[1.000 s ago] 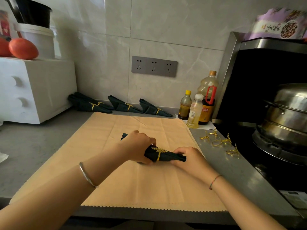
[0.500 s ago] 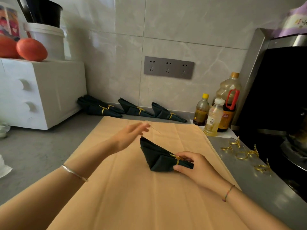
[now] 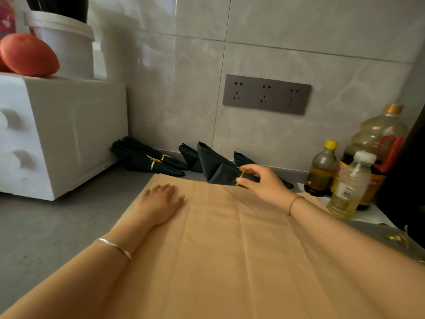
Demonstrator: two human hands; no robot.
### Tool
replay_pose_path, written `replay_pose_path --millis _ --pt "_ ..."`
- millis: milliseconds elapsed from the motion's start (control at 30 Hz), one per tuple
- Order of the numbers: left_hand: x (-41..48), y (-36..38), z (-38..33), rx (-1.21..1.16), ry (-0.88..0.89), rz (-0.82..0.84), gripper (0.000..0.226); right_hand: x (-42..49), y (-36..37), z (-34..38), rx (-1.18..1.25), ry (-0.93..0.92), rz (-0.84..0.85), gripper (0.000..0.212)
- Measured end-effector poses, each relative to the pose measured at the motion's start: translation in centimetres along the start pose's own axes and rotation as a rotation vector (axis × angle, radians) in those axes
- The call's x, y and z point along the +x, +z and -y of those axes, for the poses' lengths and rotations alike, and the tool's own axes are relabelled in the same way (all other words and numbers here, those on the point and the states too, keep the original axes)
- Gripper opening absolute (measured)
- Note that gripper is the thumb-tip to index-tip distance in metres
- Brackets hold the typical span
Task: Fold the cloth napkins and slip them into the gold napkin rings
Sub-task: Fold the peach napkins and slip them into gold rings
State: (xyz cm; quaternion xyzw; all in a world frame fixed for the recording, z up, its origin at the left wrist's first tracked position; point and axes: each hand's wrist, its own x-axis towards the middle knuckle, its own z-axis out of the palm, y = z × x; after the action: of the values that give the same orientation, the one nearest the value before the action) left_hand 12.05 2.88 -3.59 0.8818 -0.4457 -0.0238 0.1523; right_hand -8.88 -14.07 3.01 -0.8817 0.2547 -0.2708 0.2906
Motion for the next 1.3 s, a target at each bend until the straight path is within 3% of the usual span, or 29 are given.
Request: replay_pose_path --millis 300,600,733,1000,1167,1300 --pt "1.5 1.4 0.5 0.078 0.014 0.008 0.066 10.5 6.8 -2.7 0.029 0.09 -0.009 0.041" --pt "1.7 1.3 0.5 0.075 0.01 0.0 0.064 12.4 11.2 -4.3 0.015 0.117 -0.003 0.037" --pt "1.8 1.4 0.8 0.069 0.005 -0.001 0.064 12.1 11.4 -4.4 -0.069 0.137 -0.009 0.051" --pt "2.0 1.4 1.1 0.053 0.01 -0.001 0.061 7.1 8.4 -4.1 -0.149 0.084 -0.046 0.052" --pt "0.2 0.2 -0.1 0.062 0.083 0.002 0.054 -1.0 5.3 -3.7 -0.167 0.162 0.108 0.052" --pt "-3.3 0.0 -2.1 0.097 0.17 0.108 0.064 -7.3 1.2 -3.5 -0.24 0.235 0.272 0.057"
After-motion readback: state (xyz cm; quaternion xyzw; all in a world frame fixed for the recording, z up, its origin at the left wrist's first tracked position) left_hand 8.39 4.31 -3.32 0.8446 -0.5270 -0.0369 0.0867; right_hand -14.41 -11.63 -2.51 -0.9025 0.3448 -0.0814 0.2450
